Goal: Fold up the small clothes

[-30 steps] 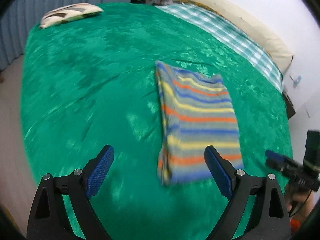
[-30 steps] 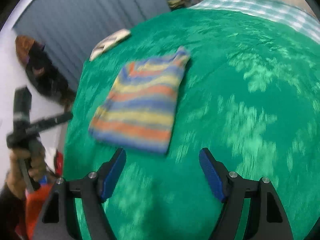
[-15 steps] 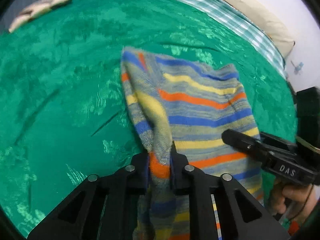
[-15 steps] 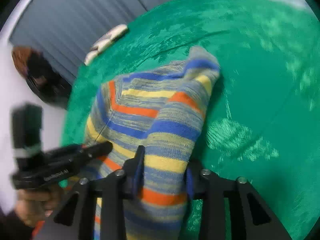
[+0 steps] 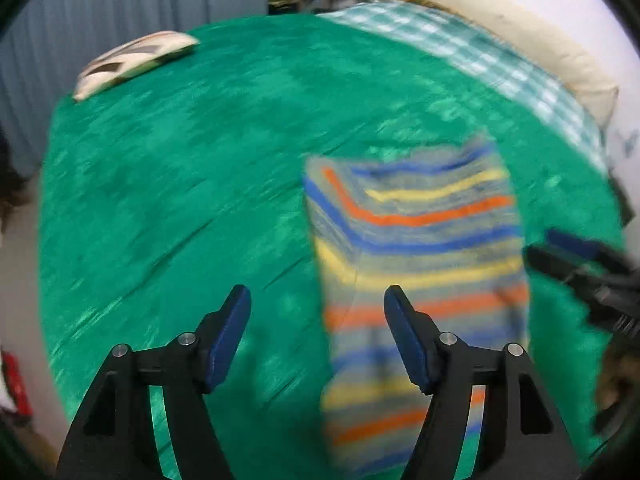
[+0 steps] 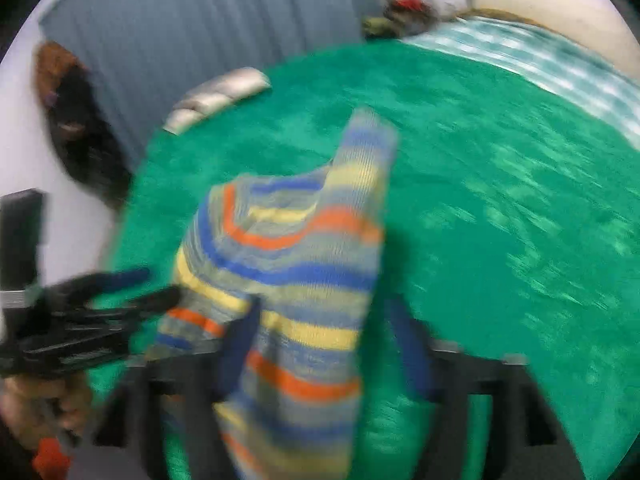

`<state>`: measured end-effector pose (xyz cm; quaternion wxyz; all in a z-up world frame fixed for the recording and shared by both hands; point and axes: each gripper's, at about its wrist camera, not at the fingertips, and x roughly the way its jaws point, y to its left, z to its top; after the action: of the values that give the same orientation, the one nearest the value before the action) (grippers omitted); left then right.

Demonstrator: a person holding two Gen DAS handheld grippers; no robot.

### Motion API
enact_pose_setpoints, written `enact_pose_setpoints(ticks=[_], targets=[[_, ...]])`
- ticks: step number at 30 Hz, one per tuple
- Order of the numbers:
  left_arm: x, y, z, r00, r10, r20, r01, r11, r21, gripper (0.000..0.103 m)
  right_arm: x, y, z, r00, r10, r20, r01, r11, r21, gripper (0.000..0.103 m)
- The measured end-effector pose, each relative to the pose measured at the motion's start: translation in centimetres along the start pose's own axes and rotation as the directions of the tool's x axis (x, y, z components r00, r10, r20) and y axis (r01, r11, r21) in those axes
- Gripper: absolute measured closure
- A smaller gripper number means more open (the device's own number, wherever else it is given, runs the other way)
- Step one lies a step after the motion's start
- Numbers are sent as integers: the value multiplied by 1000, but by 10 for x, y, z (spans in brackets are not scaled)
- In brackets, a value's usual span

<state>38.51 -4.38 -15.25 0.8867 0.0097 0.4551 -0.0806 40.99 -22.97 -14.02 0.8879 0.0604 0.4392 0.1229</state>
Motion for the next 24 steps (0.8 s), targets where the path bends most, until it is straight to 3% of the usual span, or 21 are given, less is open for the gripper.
enact_pose_setpoints(ticks=[2, 4, 6, 7, 15, 20, 24], targets=[[-21, 5, -25, 999, 36, 17, -37, 999, 22, 30, -15, -5, -14, 999, -43, -4, 43, 999, -14, 29], [-44, 5, -42, 996, 85, 39, -86, 996, 38, 22, -39, -5, -29, 996, -85, -8, 84, 996, -42, 20], [-82, -2, -67, 987, 135, 88, -140, 989, 51, 4, -69, 4, -50, 992, -126, -17, 124, 990, -68, 12], [-92, -4, -72, 984, 146, 101, -152, 987, 51, 3, -80, 7, -58, 991, -132, -21, 130, 989, -77, 12], [-192, -29, -124, 970, 224, 94, -223, 975, -19, 1, -193, 53, -127, 991, -135, 2, 135, 991, -13, 8], [-239, -37, -142, 973, 208, 102, -202, 977, -72, 1, -237, 85, -150, 984, -172, 36, 174, 983, -56, 4], [-263, -42, -154, 969, 236, 69, -231, 970, -70, 1, -268, 100, -169, 982, -186, 27, 188, 981, -52, 1]])
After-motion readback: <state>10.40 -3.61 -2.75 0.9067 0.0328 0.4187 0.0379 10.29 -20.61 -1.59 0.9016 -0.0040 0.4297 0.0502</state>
